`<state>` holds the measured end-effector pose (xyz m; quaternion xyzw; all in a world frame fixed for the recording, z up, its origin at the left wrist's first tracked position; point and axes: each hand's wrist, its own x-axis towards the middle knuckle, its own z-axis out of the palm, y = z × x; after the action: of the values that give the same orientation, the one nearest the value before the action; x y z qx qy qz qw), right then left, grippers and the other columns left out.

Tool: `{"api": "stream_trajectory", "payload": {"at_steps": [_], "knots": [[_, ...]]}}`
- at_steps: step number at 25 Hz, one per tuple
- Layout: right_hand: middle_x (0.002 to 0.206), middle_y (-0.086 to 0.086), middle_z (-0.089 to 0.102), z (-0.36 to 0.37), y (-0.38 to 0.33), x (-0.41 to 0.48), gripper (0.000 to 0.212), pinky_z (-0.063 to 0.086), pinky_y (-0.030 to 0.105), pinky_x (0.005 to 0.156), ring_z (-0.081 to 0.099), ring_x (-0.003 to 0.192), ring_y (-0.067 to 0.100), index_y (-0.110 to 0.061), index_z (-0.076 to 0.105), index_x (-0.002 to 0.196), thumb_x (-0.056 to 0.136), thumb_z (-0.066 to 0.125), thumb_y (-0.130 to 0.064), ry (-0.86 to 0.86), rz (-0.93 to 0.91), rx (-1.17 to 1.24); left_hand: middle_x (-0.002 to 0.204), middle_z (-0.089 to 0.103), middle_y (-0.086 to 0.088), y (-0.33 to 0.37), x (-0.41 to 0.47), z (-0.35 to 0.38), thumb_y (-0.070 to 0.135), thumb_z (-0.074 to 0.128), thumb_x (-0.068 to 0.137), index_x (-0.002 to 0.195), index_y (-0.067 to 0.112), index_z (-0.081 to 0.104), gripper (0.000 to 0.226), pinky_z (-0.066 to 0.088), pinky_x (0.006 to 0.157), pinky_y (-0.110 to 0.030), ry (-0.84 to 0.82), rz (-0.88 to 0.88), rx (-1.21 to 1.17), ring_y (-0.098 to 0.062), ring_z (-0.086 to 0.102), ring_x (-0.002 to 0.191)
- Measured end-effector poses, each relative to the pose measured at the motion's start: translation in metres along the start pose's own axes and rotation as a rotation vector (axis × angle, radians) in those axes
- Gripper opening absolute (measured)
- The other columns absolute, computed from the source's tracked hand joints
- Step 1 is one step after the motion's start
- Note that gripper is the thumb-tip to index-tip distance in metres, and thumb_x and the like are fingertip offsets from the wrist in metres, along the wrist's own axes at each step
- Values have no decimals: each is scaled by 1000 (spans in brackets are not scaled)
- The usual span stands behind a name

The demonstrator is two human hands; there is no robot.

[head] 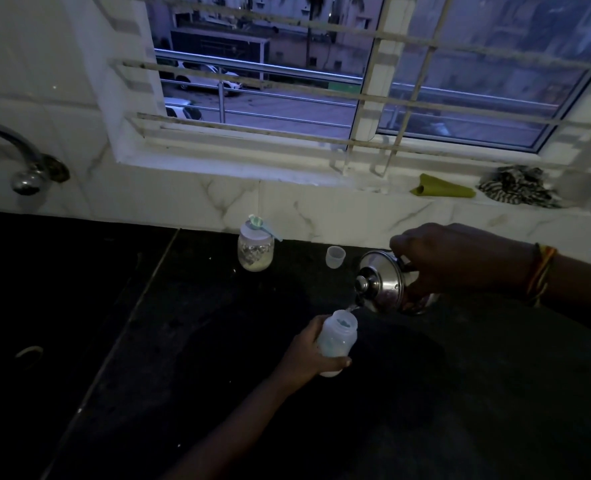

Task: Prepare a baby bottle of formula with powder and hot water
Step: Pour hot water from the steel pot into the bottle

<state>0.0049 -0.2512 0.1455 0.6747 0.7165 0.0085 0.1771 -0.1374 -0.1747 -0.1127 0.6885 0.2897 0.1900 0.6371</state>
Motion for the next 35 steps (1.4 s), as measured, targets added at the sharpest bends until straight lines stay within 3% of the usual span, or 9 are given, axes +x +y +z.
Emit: {"api": "stream_trajectory", "payload": {"at_steps": [2, 6, 11, 16, 21, 25, 30, 33, 35], "knots": [[108, 0, 57, -2, -1, -1, 38, 38, 13, 62, 51, 86, 7, -13, 49, 112, 82, 62, -33, -5, 3, -7, 111, 59, 10, 1, -2, 0, 37, 79, 51, 110, 40, 47, 67, 51, 85, -27, -14, -4, -13, -9, 59, 102], [107, 1, 57, -3, -2, 0, 38, 42, 19, 68, 51, 87, 7, -13, 49, 111, 82, 62, -34, -8, 4, -24, 119, 52, 11, 4, -4, -1, 17, 86, 58, 118, 42, 38, 81, 51, 87, -28, -77, 23, 38, -10, 54, 110], [105, 0, 58, -5, -1, 2, 41, 45, 21, 67, 51, 85, 8, -14, 49, 111, 80, 65, -35, -24, 12, -63, 125, 45, 12, 7, -3, -2, 11, 86, 57, 126, 37, 29, 93, 50, 94, -34, -120, 18, 78, -11, 48, 117], [94, -5, 51, -12, -1, 0, 42, 49, 24, 71, 52, 85, 9, -14, 49, 109, 79, 65, -38, -36, -1, -65, 120, 46, 11, 9, -5, -2, 4, 83, 61, 124, 28, 29, 86, 50, 81, -22, -90, 17, 59, -6, 52, 108], [105, 0, 56, -16, 1, 2, 44, 47, 20, 66, 54, 91, 11, -15, 48, 112, 78, 65, -40, -38, 12, -98, 119, 46, 12, 11, -5, -7, 0, 80, 63, 121, 32, 32, 82, 50, 81, -18, -102, 37, 6, -4, 51, 108], [106, 0, 56, -24, 1, 1, 44, 51, 27, 73, 55, 93, 13, -14, 49, 111, 78, 66, -39, -42, 9, -122, 121, 51, 8, 10, -5, -9, 10, 79, 59, 118, 37, 40, 76, 50, 78, -21, -112, 45, -41, -9, 54, 109], [103, -1, 57, -28, 4, 4, 44, 50, 25, 68, 56, 89, 12, -16, 50, 111, 77, 66, -40, -40, 5, -133, 122, 52, 6, 10, -4, -11, 21, 77, 56, 122, 39, 40, 77, 50, 87, -28, -114, 46, -44, -9, 55, 111], [104, 0, 58, -29, 7, 7, 46, 51, 26, 69, 57, 91, 14, -15, 50, 111, 76, 67, -40, -46, 6, -132, 119, 52, 9, 12, -4, -12, 11, 79, 59, 119, 36, 41, 75, 50, 80, -18, -131, 46, -34, 1, 56, 104], [104, 0, 58, -31, 9, 9, 45, 50, 26, 69, 58, 91, 14, -15, 50, 111, 76, 67, -39, -45, 1, -132, 119, 52, 9, 14, -4, -13, 5, 83, 58, 117, 37, 41, 79, 50, 78, -16, -131, 52, -30, -2, 55, 106]]}}
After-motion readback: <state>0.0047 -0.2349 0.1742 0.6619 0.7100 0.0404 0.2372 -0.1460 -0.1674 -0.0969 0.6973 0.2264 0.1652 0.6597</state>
